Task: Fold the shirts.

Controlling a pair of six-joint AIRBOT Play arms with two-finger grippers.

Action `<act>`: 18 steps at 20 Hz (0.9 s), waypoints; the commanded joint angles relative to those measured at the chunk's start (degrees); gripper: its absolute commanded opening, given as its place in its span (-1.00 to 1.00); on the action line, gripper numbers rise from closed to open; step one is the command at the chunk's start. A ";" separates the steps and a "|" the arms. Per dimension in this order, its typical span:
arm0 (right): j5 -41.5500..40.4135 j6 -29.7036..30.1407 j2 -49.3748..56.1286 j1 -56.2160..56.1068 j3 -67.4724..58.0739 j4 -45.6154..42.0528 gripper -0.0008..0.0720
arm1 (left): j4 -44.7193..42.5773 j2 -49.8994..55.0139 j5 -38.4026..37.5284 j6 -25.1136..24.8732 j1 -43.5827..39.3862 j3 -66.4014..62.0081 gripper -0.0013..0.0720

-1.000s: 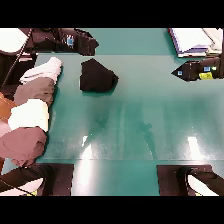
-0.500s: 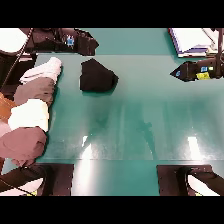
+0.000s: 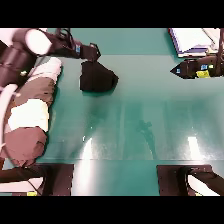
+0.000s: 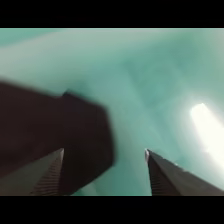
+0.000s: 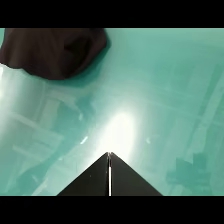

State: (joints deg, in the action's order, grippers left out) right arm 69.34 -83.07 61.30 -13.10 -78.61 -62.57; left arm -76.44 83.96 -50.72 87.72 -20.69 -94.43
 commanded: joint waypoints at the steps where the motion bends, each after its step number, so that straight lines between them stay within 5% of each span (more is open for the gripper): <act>1: -0.26 -0.02 0.02 -0.04 0.02 0.07 -0.94 | -2.38 9.97 -0.13 2.27 2.54 -0.02 0.71; 7: -0.20 -0.02 0.02 -0.04 0.02 0.04 -0.93 | -2.01 19.19 5.64 1.90 2.86 -0.04 0.70; 8: -0.24 -0.02 0.02 -0.02 0.02 0.02 -0.93 | -2.01 19.19 5.46 1.92 2.86 -0.55 0.50; 9: -0.28 -0.02 0.02 -0.02 0.02 0.04 -0.94 | -2.14 19.19 4.33 1.88 2.86 -1.64 -0.33; 10: -0.33 -0.02 0.02 -0.02 0.02 0.04 -0.94 | -2.64 19.19 3.28 1.77 2.86 -3.02 -0.86; 14: -0.48 0.00 -0.72 -0.02 0.00 0.00 -0.94 | -3.50 18.51 -4.35 1.88 2.86 -12.85 -0.89; 18: -3.85 0.00 -5.62 2.01 -2.34 -0.35 -0.93 | -6.67 7.10 -6.19 1.84 2.86 -23.43 -0.90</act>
State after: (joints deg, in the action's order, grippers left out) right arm 67.37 -83.07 58.15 -12.38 -79.37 -62.59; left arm -81.12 97.21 -54.57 89.65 -17.87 -111.22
